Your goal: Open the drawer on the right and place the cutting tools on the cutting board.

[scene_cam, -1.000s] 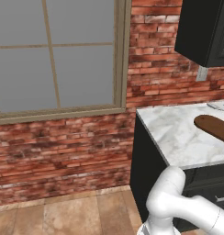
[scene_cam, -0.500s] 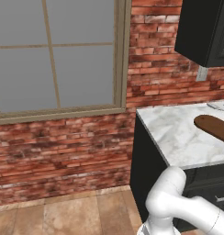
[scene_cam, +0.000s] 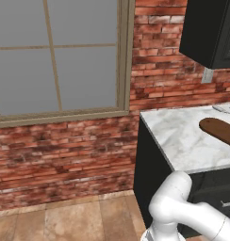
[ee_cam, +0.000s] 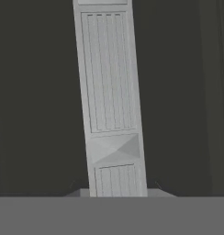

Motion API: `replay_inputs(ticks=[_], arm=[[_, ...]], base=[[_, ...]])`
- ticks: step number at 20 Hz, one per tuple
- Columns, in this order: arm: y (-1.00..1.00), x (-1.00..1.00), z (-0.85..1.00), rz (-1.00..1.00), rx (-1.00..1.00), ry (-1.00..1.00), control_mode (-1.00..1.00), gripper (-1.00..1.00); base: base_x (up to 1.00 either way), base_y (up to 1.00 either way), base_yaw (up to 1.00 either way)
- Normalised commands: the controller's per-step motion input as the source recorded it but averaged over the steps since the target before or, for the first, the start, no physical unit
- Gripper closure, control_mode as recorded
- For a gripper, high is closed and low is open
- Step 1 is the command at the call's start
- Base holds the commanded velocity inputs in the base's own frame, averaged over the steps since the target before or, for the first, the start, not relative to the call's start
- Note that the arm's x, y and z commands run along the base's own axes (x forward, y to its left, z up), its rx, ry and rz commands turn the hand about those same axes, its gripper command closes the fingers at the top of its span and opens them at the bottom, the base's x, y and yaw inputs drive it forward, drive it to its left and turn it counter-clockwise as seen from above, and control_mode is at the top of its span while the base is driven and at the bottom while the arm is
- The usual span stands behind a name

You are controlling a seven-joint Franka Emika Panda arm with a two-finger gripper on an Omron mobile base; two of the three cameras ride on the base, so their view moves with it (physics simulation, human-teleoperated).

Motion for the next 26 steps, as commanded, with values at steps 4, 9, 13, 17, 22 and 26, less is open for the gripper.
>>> replay_inputs(ticks=[4, 9, 13, 17, 22, 26], arm=[[0.00, -0.19, 0.00, 0.00, 0.00, -0.01, -1.00, 1.00], [0.00, -0.28, 0.00, 0.00, 0.00, 0.00, -1.00, 1.00], [0.00, -0.37, 0.00, 0.00, 0.00, 0.00, -1.00, 1.00], [0.00, -0.30, 0.00, 0.00, 0.00, 0.00, -1.00, 1.00], [0.00, -0.33, 0.00, 0.00, 0.00, 0.00, -1.00, 1.00], [0.00, -0.27, 0.00, 0.00, 0.00, 0.00, -1.00, 1.00]], base=[[0.00, 0.00, 0.00], [0.00, 0.00, 0.00], [0.00, 0.00, 0.00], [0.00, 0.00, 0.00], [0.00, 0.00, 0.00], [0.00, 0.00, 0.00]])
